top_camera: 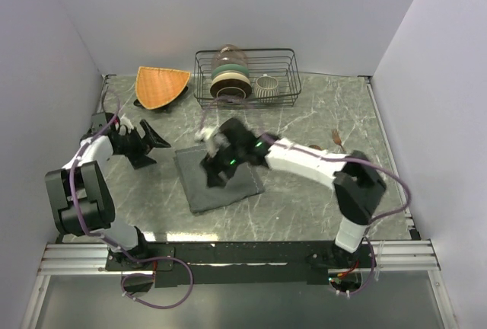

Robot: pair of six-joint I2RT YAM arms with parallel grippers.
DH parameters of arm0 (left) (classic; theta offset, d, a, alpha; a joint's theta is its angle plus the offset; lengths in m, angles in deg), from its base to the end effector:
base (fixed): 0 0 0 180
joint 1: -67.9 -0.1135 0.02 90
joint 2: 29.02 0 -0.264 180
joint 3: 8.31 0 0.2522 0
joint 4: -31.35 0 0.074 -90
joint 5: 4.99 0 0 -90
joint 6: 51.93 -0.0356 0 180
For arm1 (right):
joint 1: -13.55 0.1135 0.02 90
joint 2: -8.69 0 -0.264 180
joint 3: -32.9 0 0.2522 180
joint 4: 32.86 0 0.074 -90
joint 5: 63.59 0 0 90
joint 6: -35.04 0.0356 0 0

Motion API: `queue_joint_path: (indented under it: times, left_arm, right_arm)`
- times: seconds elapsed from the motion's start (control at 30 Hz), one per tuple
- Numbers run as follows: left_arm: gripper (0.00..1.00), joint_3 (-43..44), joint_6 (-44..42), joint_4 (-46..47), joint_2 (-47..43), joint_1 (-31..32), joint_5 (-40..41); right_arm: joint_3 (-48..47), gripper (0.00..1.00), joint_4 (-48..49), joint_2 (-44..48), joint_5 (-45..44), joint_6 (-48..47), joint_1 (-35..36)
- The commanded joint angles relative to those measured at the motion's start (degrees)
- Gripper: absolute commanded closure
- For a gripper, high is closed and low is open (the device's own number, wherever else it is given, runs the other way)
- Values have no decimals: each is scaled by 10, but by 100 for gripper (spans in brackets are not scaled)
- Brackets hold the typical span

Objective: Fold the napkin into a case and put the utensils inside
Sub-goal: Smooth out the lower triangle-folded napkin at the center of the board.

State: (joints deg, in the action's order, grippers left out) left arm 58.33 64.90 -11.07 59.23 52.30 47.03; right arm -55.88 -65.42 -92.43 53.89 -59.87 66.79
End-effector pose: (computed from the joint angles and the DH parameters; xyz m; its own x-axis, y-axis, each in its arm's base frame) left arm 0.2863 0.0572 0.1927 -0.7942 -0.5911 -0.1411 -0.3484 0.6330 -0.6913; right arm 0.2215 0.3239 0.2441 -0.3433 -0.5865 -0.7336 -0.9392 0.2197 0.2639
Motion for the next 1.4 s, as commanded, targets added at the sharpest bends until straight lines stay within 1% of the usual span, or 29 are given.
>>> queue_joint_path:
  times: [0.0,0.03,0.07,0.1,0.13,0.17,0.2,0.23,0.27,0.3,0.33,0.37,0.4,0.43,0.47,0.57,0.7,0.73,0.8,0.9,1.03,1.1,1.23,1.27,1.33,1.37]
  left_arm:
    - [1,73,-287,-59,-60,26,-123]
    - [5,80,-343,-80,-86,40,-130]
    - [11,85,-456,-102,-100,80,-129]
    - [18,86,-511,-129,-115,106,-124]
    - [33,80,-556,-164,-145,135,-117]
    - [39,70,-612,-170,-163,191,-98]
    - [44,41,-622,-164,-180,218,-86]
    - [46,25,-629,-146,-211,243,-75]
    - [49,11,-639,-138,-222,292,-55]
    - [52,-11,-637,-131,-230,317,-41]
    - [54,-20,-634,-114,-237,341,-23]
    - [55,-27,-630,-110,-238,384,-7]
    - [56,-39,-628,-104,-236,401,20]
    - [59,-45,-624,-97,-231,416,33]
    - [61,-52,-623,-90,-227,439,47]
    - [64,-68,-647,-103,-200,465,84]
    - [70,-94,-679,-113,-165,483,135]
    - [70,-97,-691,-121,-144,487,154]
    - [70,-108,-717,-125,-119,492,168]
    - [72,-125,-738,-116,-103,493,192]
    - [73,-144,-762,-104,-92,493,211]
    - [73,-162,-778,-99,-98,493,221]
    - [73,-182,-789,-87,-113,493,228]
    - [73,-174,-785,-94,-119,492,221]
    - [67,-156,-776,-109,-148,483,187]
    - [64,-133,-772,-118,-162,475,170]
  right_arm:
    - [41,31,-111,94,22,46,-107]
    - [57,34,-119,112,19,46,-119]
    - [74,36,-127,121,19,47,-133]
    - [107,38,-134,127,22,48,-159]
    - [123,40,-134,133,26,66,-174]
    - [135,41,-133,138,34,69,-185]
    - [152,42,-128,138,36,74,-193]
    - [159,44,-124,133,40,81,-210]
    - [161,45,-118,120,44,85,-216]
    - [161,46,-106,110,50,90,-220]
    - [159,48,-100,89,55,104,-229]
    - [154,49,-93,81,63,111,-232]
    - [144,50,-81,73,69,118,-232]
    - [139,52,-74,61,71,125,-232]
    - [134,54,-69,56,72,129,-232]
    - [120,59,-48,42,79,139,-231]
    - [116,67,-29,18,96,152,-220]
    - [119,70,-29,8,97,154,-218]
    - [143,73,-12,-2,106,163,-212]
    - [162,77,-5,-28,107,168,-202]
    - [178,78,-24,-42,94,152,-200]
    - [182,78,-51,-39,82,134,-200]
    - [196,78,-64,-15,64,122,-195]
    - [195,78,-68,-9,63,120,-196]
    - [178,77,-75,18,64,119,-195]
    - [162,76,-78,29,69,118,-195]
